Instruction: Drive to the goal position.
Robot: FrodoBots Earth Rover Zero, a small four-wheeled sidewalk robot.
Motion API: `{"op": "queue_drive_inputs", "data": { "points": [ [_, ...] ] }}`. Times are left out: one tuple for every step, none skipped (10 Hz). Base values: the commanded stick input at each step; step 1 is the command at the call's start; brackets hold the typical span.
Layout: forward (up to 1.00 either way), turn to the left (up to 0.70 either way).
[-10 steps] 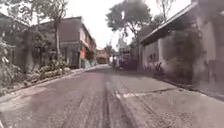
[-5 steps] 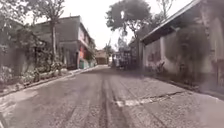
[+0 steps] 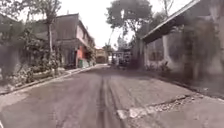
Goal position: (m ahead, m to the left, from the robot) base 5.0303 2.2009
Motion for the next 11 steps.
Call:
{"op": "queue_drive_inputs", "data": {
  "points": [
    [0.70,0.01],
    [0.70,0.01],
    [0.70,0.01],
    [0.70,0.01],
    [0.70,0.01],
    [0.70,0.01],
    [0.70,0.01],
    [0.70,0.01],
    [0.70,0.01],
    [0.70,0.01],
    [0.70,0.01]
  ]
}}
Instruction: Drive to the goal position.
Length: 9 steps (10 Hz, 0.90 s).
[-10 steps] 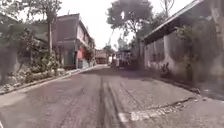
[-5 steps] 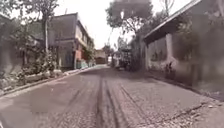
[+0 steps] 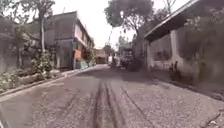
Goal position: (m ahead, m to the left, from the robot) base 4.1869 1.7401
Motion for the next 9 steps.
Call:
{"op": "queue_drive_inputs", "data": {
  "points": [
    [0.70,0.01],
    [0.70,0.01],
    [0.70,0.01],
    [0.70,0.01],
    [0.70,0.01],
    [0.70,0.01],
    [0.70,0.01],
    [0.70,0.01],
    [0.70,0.01]
  ]
}}
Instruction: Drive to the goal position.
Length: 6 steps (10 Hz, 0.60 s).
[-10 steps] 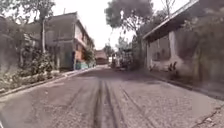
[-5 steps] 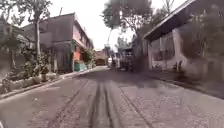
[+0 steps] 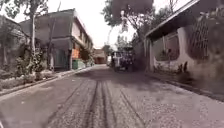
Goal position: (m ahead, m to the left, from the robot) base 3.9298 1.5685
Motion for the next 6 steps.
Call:
{"op": "queue_drive_inputs", "data": {
  "points": [
    [0.70,0.01],
    [0.70,0.01],
    [0.70,0.01],
    [0.70,0.01],
    [0.70,0.01],
    [0.70,0.01]
  ]
}}
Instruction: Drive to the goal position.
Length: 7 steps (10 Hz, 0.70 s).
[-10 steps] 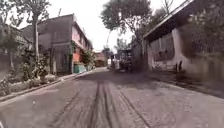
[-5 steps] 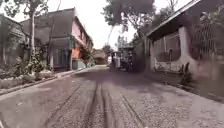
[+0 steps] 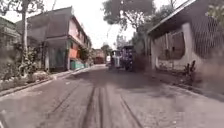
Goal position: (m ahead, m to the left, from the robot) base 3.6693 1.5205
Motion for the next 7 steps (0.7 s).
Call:
{"op": "queue_drive_inputs", "data": {
  "points": [
    [0.70,0.01],
    [0.70,0.01],
    [0.70,0.01],
    [0.70,0.01],
    [0.70,0.01],
    [0.70,0.01],
    [0.70,0.01]
  ]
}}
